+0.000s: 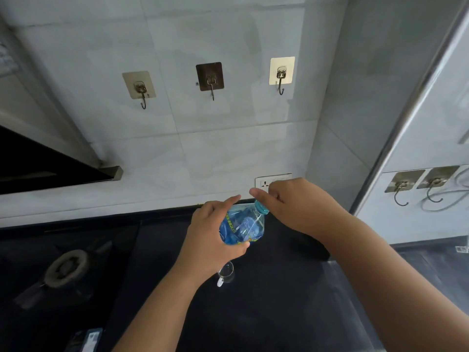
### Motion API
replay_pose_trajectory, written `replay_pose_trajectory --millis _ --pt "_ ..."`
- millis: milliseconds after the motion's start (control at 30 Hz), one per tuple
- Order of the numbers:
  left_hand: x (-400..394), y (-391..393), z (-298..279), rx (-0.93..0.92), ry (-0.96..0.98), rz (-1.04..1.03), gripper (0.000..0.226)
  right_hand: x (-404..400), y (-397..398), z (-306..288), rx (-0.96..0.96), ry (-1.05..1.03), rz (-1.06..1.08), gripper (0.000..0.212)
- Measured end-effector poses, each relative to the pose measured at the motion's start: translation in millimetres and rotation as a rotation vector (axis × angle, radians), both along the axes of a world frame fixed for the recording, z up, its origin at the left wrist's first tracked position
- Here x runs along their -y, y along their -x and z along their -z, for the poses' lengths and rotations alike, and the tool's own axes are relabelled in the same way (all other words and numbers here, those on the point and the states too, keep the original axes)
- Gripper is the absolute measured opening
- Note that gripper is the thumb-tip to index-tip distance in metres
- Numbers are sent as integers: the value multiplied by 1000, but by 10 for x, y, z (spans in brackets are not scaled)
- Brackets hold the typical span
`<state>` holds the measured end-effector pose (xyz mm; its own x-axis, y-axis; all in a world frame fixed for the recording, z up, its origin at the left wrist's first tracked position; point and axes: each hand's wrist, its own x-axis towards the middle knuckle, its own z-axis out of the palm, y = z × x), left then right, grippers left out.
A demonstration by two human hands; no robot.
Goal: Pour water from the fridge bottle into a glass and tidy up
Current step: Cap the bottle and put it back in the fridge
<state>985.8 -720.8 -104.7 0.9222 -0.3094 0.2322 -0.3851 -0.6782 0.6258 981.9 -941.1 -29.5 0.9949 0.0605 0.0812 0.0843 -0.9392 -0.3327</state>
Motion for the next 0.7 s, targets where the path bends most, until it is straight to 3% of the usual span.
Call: replay_pose_trajectory --millis 167,333,500,633,700 --pt "-28 -22 17 -35 42 -2 97 50 52 10 80 -119 -215 34" --pt "-1 -10 -10 38 38 -23 96 -32 48 97 176 -40 -125 42" --pt "-41 -10 21 -1 -2 56 97 2 63 137 108 49 -85 53" --pt "-86 -9 9 -121 119 136 94 77 52 211 339 -14 -274 46" --pt "-56 26 -28 -83 118 151 92 21 53 272 488 -14 -219 42"
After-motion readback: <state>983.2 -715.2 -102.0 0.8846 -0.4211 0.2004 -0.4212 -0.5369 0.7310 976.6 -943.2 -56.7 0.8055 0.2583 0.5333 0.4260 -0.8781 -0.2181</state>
